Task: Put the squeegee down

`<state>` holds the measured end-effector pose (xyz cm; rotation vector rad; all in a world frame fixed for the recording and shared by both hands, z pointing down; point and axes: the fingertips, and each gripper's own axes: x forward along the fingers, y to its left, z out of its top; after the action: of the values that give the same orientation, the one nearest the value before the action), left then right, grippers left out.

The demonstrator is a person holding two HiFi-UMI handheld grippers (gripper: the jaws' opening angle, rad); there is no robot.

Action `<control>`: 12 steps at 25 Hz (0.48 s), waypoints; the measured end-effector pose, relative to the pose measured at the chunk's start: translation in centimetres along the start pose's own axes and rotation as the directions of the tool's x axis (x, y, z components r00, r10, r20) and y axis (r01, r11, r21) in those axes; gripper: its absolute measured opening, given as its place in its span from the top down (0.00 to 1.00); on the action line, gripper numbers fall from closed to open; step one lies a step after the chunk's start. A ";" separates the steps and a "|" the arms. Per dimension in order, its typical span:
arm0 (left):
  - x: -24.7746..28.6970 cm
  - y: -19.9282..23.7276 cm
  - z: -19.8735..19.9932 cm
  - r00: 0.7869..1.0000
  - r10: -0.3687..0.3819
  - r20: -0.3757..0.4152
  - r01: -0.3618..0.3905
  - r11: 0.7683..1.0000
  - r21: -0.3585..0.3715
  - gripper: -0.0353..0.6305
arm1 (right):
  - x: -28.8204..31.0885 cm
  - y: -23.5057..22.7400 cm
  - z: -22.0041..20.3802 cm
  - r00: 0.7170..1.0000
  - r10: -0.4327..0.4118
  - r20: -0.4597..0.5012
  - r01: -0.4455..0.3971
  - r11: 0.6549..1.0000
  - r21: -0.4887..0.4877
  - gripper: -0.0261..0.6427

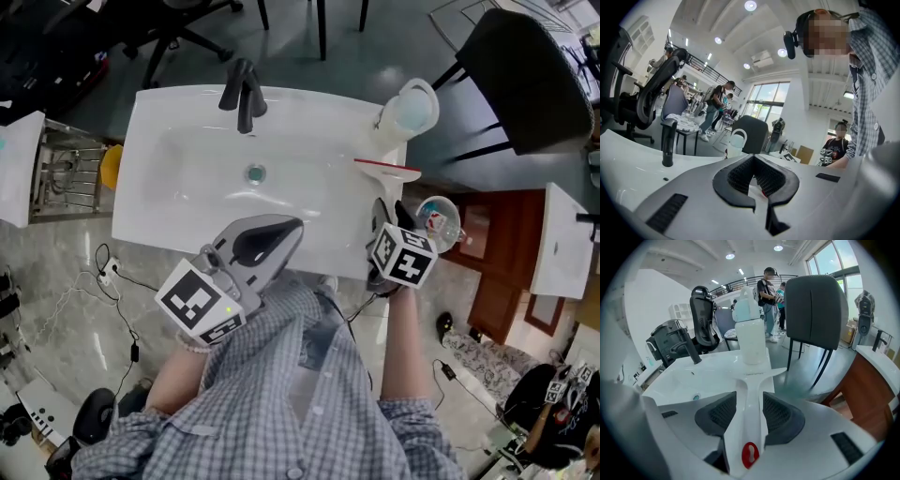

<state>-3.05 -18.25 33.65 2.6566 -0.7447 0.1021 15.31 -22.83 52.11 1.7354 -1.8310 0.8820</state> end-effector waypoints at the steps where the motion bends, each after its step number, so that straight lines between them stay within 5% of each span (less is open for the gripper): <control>1: 0.1 -0.1 0.0 1.000 -0.003 0.000 0.003 1.000 0.002 0.94 | -0.3 0.0 0.1 1.000 0.005 0.006 -0.005 1.000 0.009 0.73; 8: 0.7 -1.1 0.2 1.000 -0.006 0.006 0.006 1.000 0.021 0.94 | -3.2 -0.6 1.0 0.998 0.008 0.066 -0.008 1.000 -0.005 0.75; 12: 1.1 -1.6 0.5 1.000 0.000 0.015 0.000 1.000 0.030 0.94 | -5.0 -0.5 2.1 0.991 0.022 0.135 -0.016 0.999 -0.045 0.89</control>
<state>-1.33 -17.70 32.85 2.6892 -0.7540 0.0938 16.52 -20.92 47.17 1.7924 -1.9412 0.7422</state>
